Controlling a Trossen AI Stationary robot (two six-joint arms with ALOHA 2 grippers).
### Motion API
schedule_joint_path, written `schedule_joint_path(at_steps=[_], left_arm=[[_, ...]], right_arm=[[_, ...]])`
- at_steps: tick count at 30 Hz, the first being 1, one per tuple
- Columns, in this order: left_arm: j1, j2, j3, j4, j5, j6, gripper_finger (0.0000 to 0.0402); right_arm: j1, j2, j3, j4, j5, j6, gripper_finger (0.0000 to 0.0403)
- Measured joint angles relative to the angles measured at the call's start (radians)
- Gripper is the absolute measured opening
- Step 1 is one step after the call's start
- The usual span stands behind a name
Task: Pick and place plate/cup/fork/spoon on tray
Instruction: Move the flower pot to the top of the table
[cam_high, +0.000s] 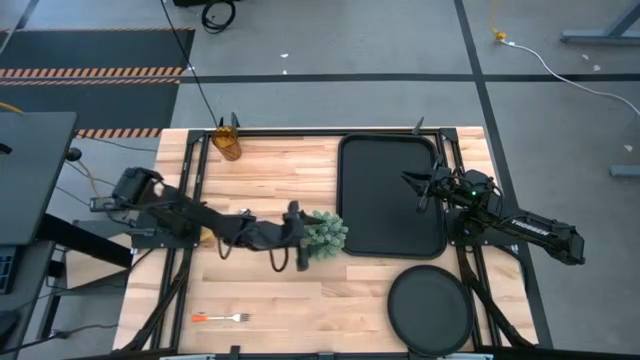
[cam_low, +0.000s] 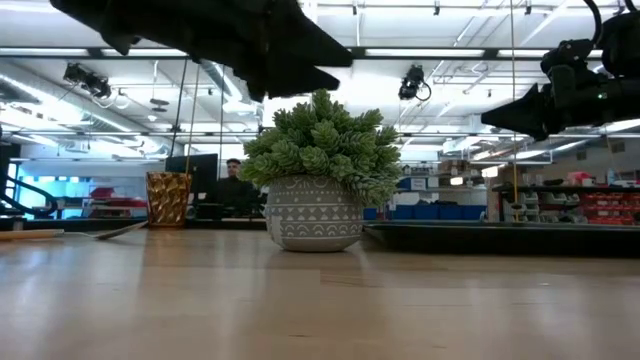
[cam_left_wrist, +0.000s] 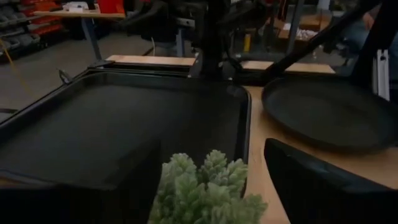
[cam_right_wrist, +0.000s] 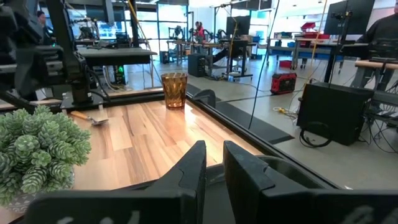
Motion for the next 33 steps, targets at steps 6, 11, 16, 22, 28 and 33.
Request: schedule_joint_path(at_steps=[6,11,16,22,28,33], left_arm=[[-0.051,0.066,0.033,-0.003,-0.115,0.006,0.0293],[-0.111,0.067,0.032,-0.058,-0.376,0.055,0.0287],[-0.123,0.067,0.032,-0.085,-0.422,0.068,0.0286],[-0.094,0.066,0.033,-0.168,-0.388,-0.028,0.0286],[-0.061,0.066,0.033,-0.252,-0.372,-0.147,0.0283],[-0.049,0.066,0.033,-0.25,-0.287,-0.175,0.0246]], right_arm=[[0.0,0.0,0.0,0.006,0.0,0.0,0.0061],[0.0,0.0,0.0,0.006,0.0,0.0,0.0061],[0.0,0.0,0.0,0.006,0.0,0.0,0.0061],[0.0,0.0,0.0,0.006,0.0,0.0,0.0061],[0.0,0.0,0.0,0.006,0.0,0.0,0.0061],[0.0,0.0,0.0,0.006,0.0,0.0,0.0061]])
